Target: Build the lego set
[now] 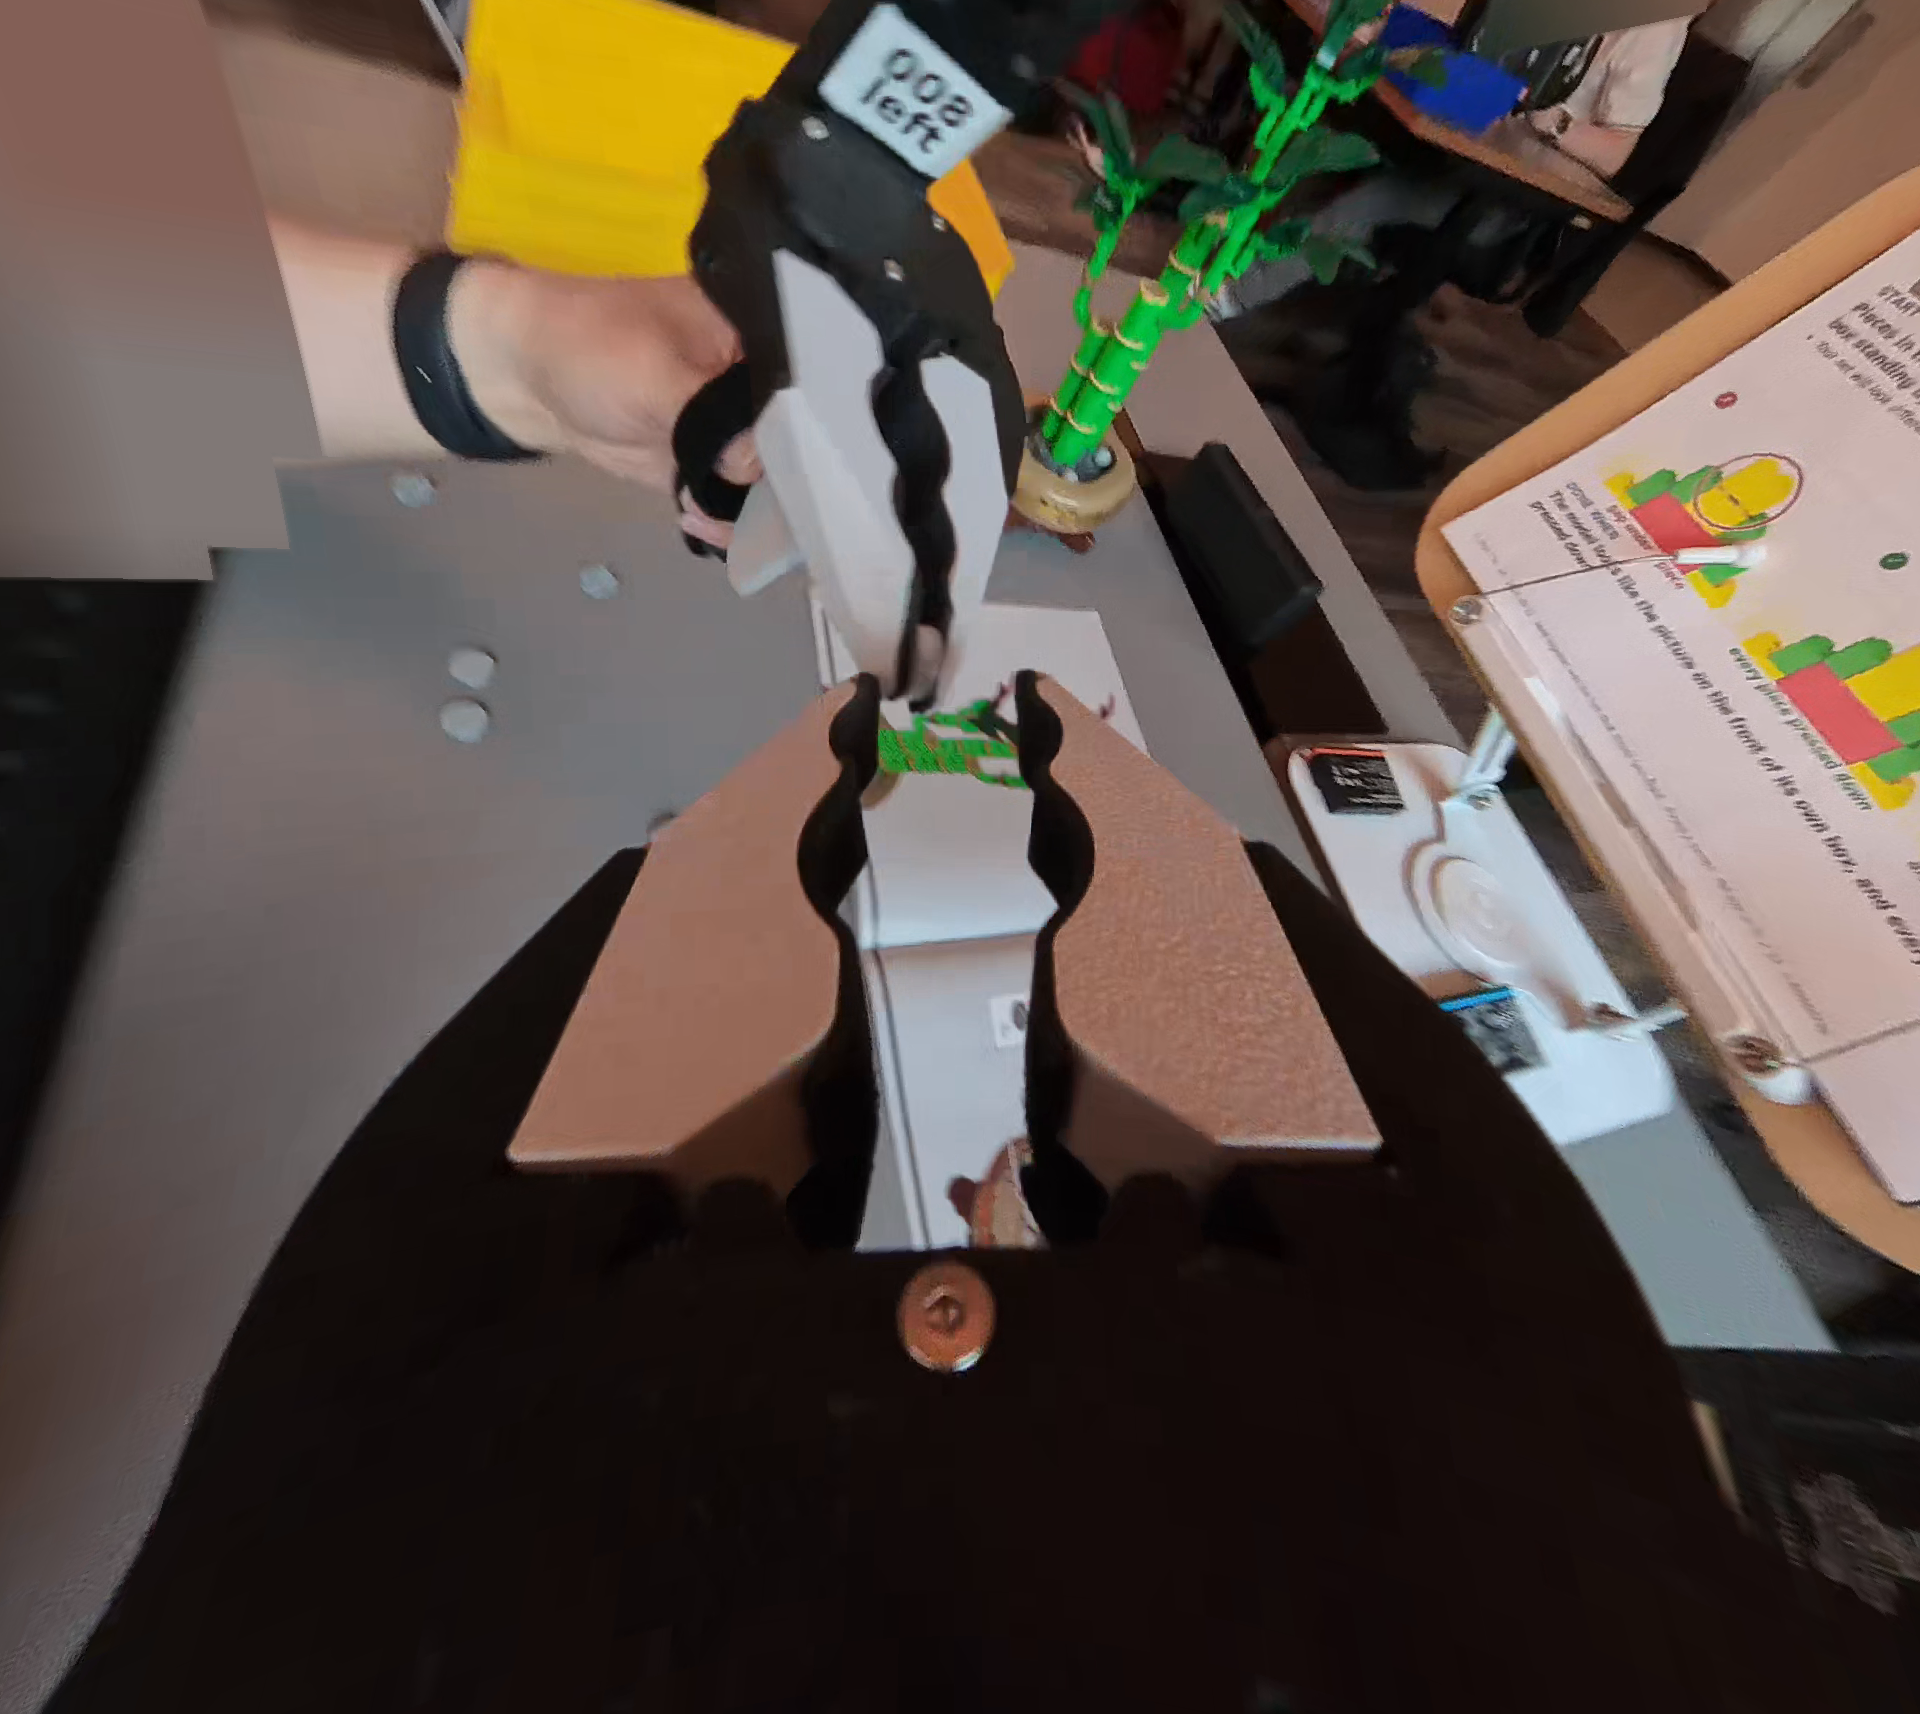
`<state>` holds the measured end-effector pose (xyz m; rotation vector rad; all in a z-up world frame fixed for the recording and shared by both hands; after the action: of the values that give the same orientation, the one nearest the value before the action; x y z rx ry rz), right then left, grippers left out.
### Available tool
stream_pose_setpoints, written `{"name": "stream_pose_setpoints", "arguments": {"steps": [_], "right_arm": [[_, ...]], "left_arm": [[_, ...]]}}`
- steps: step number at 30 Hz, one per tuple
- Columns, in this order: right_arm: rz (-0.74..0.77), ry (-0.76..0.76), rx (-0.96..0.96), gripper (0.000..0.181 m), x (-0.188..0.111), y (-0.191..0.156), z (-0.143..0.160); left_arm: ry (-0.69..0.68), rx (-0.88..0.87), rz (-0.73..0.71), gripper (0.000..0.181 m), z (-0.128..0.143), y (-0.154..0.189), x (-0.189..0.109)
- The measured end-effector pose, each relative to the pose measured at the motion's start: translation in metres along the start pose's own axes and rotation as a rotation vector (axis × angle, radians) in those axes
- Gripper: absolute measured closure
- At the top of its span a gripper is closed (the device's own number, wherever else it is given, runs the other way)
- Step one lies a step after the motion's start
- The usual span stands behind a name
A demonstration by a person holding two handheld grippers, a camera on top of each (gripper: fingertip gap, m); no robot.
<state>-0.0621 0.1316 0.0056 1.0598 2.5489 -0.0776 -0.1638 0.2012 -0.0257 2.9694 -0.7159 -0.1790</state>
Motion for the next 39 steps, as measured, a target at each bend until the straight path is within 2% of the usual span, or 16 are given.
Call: {"name": "stream_pose_setpoints", "arguments": {"steps": [3,5,8,13,14,18,23,31,39], "right_arm": [[-0.11,0.046,0.067,0.163,-0.008,-0.004,-0.005],[-0.159,0.079,0.051,0.168,-0.012,-0.01,-0.009],[-0.21,0.134,-0.009,0.168,-0.018,-0.023,-0.019],[-0.203,0.147,-0.088,0.172,-0.024,-0.035,-0.026],[-0.213,0.148,-0.098,0.177,-0.025,-0.037,-0.026],[-0.242,0.142,-0.141,0.176,-0.027,-0.043,-0.025],[-0.206,0.141,-0.224,0.176,-0.027,-0.047,-0.025],[-0.15,0.111,-0.299,0.178,-0.027,-0.05,-0.024],[-0.15,0.118,-0.292,0.178,-0.026,-0.046,-0.023]], "left_arm": [[0.008,0.348,-0.066,0.176,-0.014,0.021,-0.004],[0.016,0.503,-0.1,0.176,-0.022,0.033,-0.005],[-0.004,0.644,-0.107,0.176,-0.029,0.047,-0.006],[-0.023,0.833,-0.143,0.177,-0.035,0.063,-0.003],[-0.027,0.854,-0.147,0.177,-0.035,0.065,-0.003],[-0.056,0.896,-0.113,0.177,-0.035,0.071,-0.001],[-0.086,0.946,-0.125,0.177,-0.035,0.074,0.0],[-0.115,0.926,-0.115,0.177,-0.034,0.074,0.0],[-0.131,0.917,-0.135,0.178,-0.033,0.072,0.0]]}}
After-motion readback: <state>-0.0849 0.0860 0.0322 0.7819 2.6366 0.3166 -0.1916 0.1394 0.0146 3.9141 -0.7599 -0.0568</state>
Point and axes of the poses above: each gripper's, where its closed fingertips meet, x out along the fingers, z out of its underside, y = z × x across the jaws, the point moved 7 cm from there along -x, back along the fingers, and after that the axes turned 15 degrees about x, right-handed, at the moved point
